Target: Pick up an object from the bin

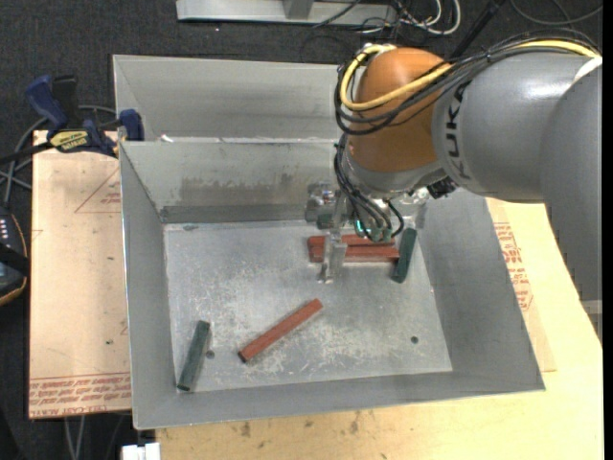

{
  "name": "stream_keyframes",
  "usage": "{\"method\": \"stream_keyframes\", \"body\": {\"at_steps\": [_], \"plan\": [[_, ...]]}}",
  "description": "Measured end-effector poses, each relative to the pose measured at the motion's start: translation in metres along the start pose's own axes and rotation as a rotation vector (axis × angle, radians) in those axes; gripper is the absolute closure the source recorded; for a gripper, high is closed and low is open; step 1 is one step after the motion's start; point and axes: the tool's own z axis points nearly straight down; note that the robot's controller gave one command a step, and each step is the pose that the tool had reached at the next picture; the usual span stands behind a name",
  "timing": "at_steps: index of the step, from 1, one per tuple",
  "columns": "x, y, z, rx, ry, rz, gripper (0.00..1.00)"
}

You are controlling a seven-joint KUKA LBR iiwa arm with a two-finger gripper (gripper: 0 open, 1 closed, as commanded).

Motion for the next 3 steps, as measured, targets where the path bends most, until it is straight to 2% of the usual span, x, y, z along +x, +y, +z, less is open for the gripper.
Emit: {"method": "stream_keyframes", "body": {"at_steps": [1, 2, 3], "plan": [[0.0015, -0.0822, 0.0784, 0.003, -0.002, 0.038, 0.0], [-0.0023, -0.0771, 0.0709, 0.0, -0.014, 0.032, 1.0], [-0.0007, -0.0769, 0.0734, 0.0, -0.009, 0.032, 0.0]]}}
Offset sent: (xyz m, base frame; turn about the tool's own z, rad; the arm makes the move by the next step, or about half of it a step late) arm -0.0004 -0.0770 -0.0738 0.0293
